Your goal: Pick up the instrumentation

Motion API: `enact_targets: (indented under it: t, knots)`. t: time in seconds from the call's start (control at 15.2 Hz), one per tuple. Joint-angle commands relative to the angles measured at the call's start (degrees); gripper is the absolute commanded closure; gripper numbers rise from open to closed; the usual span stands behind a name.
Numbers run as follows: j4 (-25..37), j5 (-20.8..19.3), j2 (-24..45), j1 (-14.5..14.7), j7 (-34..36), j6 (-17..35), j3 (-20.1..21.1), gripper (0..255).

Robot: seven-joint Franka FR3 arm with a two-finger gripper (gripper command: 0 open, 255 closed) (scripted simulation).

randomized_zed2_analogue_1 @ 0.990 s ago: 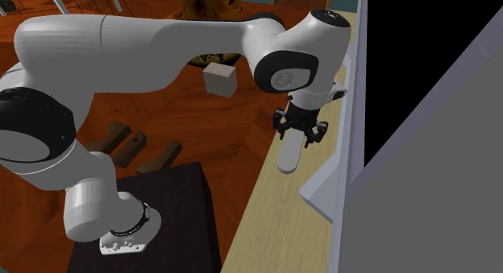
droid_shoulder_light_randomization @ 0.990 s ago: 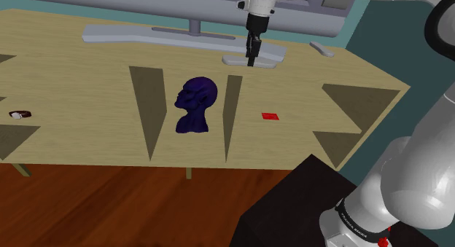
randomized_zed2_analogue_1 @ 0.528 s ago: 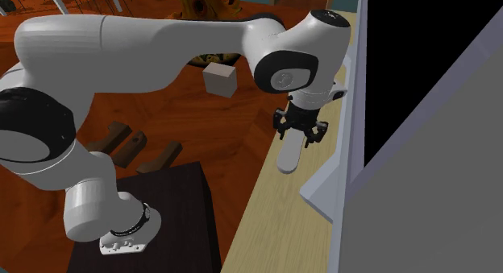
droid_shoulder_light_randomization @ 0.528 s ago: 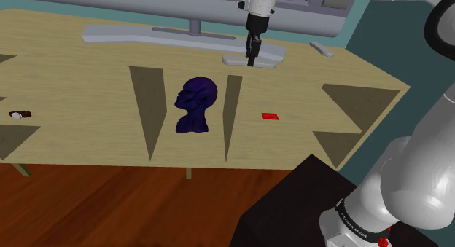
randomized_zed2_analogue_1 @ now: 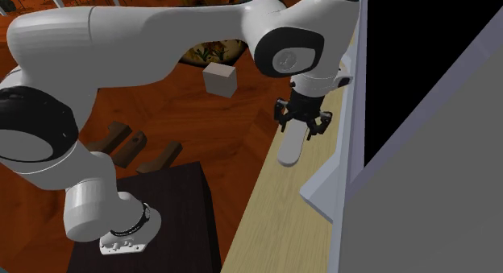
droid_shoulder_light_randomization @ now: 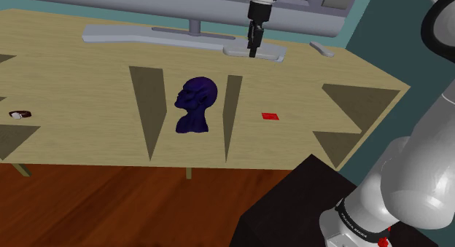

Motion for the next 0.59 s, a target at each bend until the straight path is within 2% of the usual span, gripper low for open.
enact_targets:
  t: [0.0,0.4,0.53]
  knots:
    - [2.0,0.1,0.4,-0.1,-0.1,-1.7,-0.1,255]
    - [8.5,0.4,1.8,-0.4,-0.2,-6.8,-0.2,255]
    - [8.7,0.5,1.8,-0.4,-0.2,-7.0,-0.2,255]
